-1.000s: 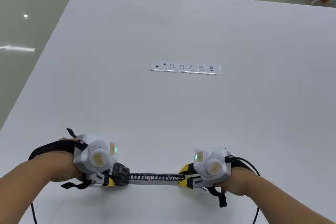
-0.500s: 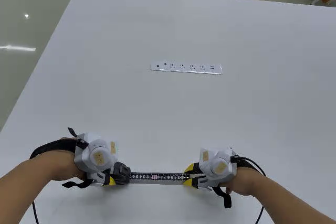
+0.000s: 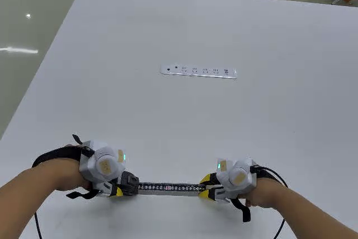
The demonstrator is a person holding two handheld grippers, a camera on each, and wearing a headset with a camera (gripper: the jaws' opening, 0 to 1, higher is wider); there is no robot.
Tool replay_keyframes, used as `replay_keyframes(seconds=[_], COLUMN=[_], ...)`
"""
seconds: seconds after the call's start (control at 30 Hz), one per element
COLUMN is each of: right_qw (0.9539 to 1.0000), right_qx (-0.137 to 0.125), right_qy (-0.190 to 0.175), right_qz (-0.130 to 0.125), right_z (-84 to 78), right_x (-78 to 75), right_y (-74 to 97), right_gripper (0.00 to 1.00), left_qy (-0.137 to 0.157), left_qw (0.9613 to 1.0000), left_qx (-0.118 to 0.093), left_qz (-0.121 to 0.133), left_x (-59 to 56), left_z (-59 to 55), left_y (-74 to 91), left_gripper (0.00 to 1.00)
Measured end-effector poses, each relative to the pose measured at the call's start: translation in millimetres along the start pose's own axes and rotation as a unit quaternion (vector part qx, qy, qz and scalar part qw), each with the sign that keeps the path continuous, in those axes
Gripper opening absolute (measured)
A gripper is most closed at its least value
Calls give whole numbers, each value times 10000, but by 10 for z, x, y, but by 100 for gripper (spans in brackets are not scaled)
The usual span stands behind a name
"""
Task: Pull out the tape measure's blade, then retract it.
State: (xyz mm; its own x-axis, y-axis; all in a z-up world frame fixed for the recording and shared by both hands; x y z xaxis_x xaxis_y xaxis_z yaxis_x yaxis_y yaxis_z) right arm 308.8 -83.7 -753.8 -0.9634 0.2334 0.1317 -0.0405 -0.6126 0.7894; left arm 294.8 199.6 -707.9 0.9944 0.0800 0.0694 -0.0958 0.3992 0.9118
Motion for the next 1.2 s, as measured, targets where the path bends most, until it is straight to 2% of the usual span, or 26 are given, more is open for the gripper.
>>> replay_keyframes(seconds=[1.2], right_qw=[9998], right_qx=[94], right_qy=[-102], right_qz=[-112], right_z=[-236], right_x=[-71], right_y=[203], right_gripper=[13], left_qy=[27], left_qw=[10000], left_qx=[-1], left_qz=[9], left_x=[8], left_z=[0], left_y=[-5], left_gripper=[33])
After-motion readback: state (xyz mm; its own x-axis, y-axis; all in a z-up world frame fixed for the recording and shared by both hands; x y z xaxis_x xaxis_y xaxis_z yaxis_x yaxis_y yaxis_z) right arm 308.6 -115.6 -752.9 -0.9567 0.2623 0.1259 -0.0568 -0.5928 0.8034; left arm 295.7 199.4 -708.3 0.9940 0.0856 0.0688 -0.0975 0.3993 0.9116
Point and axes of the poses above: the centre of the closed fingertips' face, and the gripper's own axes: y roughly backward along the fingers, x roughly to its left, z roughly out of its top, the point moved 9 cm from there along y, roughly backward along the fingers, and after that the axes turned 8 degrees about -y, right-handed, at the moved point
